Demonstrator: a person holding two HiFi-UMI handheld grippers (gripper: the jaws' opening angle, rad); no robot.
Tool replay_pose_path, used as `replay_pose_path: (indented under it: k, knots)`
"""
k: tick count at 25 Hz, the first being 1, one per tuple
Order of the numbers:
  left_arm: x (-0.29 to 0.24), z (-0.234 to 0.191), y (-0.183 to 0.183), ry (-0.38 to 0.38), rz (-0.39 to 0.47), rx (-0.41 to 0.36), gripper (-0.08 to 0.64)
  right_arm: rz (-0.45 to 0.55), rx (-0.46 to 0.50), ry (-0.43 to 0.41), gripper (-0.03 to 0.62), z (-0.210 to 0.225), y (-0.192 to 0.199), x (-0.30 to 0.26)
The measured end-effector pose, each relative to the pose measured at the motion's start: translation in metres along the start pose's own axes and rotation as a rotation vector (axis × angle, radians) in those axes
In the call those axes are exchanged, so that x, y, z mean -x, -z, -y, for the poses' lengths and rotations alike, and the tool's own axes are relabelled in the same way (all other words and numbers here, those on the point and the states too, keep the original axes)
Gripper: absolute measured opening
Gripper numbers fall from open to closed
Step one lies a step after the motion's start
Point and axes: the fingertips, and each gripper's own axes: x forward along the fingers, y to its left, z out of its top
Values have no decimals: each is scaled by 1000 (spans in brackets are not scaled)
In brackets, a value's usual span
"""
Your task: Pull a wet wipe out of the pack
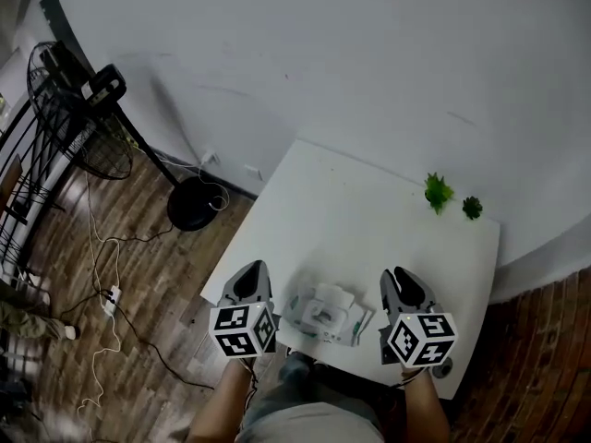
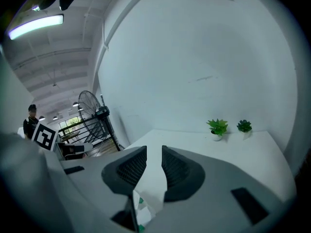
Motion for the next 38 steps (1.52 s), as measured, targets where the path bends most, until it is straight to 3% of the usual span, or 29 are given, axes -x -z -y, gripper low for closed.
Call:
replay_pose_path:
  k: [19,38]
  knots:
    - [32,-27,80,-95,-105,38,0,-188,141,-231,92,-52,80,-10]
    - [52,-45,105,-164,-111,92,0,-376,315,-461,84,-92,134,-9]
